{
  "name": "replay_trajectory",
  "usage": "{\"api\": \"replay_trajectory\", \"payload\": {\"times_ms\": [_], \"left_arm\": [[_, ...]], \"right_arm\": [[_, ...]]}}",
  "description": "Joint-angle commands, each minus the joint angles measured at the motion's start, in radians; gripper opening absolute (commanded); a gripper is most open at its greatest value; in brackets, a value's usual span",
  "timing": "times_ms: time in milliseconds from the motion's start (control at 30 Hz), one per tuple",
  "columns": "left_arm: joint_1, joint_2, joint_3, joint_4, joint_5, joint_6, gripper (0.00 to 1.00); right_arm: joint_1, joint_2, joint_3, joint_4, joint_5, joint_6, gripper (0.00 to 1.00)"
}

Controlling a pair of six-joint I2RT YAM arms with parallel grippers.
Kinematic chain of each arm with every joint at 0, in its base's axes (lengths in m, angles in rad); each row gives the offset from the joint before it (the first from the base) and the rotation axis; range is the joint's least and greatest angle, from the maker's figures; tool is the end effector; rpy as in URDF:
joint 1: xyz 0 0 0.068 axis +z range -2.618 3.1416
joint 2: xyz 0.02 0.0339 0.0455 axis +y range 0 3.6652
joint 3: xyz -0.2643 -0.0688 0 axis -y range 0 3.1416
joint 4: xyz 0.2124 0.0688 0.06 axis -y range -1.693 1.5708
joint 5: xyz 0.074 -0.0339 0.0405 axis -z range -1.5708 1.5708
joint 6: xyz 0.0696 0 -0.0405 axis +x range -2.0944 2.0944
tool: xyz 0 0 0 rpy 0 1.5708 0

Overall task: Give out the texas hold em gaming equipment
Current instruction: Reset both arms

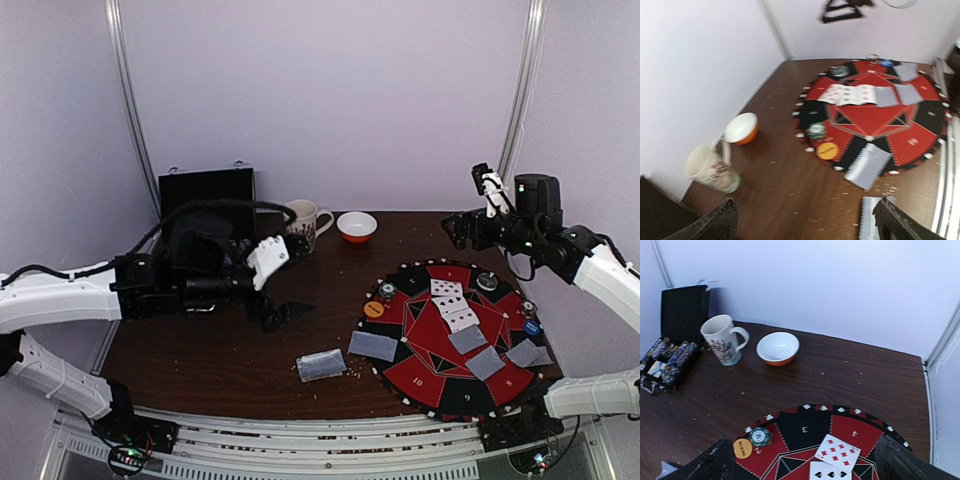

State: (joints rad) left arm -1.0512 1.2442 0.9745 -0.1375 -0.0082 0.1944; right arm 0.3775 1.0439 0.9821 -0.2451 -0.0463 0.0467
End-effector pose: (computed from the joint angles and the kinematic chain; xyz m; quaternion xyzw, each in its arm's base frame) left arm 0.1434 -0.2495 0.3082 0.4855 0.6799 -0.2252 0.5013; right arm 0.2216 0.0913 0.3454 -0.1463 0.7934 0.1426 0.5734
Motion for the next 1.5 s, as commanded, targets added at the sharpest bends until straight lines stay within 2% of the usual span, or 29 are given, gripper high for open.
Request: {"api": "replay_trajectory", "payload": {"times_ms": [0,167,267,400,533,800,967,1133,1233,1300,1400,1467], "left_arm": [[0.246,-0.058,0.046,-0.025,-0.209,-0.121,0.98],[0.496,-0.095,-0.012,0.011,-0.377,-0.228,0.98],[0.592,-0.147,-0.141,0.121,-0.476,-0.284,0.98],[0.686,-0.218,-0.344,0.374,-0.570,-0.318,0.98],[0.719,-0.223,-0.515,0.658,-0.677,-0.255,0.98],[0.785,-0.091,-0.650,0.948,-0.658,-0.156,0.98],[0.802,0.033,-0.698,1.179,-0.621,-0.122,0.98],[0.810,0.195,-0.731,1.419,-0.525,-0.083,0.98],[0.817,0.304,-0.718,1.481,-0.499,-0.065,0.98],[0.829,0.286,-0.705,1.422,-0.476,-0.090,0.98],[0.881,0.277,-0.738,1.460,-0.347,-0.115,0.98],[0.926,0.288,-0.751,1.468,-0.274,-0.149,0.98]], "right_arm": [[-0.094,-0.006,-0.079,0.173,0.084,0.040,1.00],[-0.256,-0.027,-0.233,0.369,0.063,0.076,1.00],[-0.328,-0.058,-0.349,0.511,0.069,0.097,1.00],[-0.390,-0.069,-0.504,0.714,0.037,0.137,1.00],[-0.393,-0.031,-0.617,0.893,0.015,0.133,1.00],[-0.391,0.062,-0.747,1.166,0.031,0.126,1.00],[-0.391,0.192,-0.775,1.314,0.032,0.107,1.00],[-0.390,0.325,-0.798,1.489,0.033,0.078,1.00],[-0.387,0.409,-0.793,1.564,-0.017,0.051,1.00],[-0.384,0.453,-0.795,1.608,-0.036,0.039,1.00],[-0.373,0.523,-0.782,1.663,-0.052,0.021,1.00],[-0.370,0.499,-0.763,1.572,-0.052,0.011,1.00]]}}
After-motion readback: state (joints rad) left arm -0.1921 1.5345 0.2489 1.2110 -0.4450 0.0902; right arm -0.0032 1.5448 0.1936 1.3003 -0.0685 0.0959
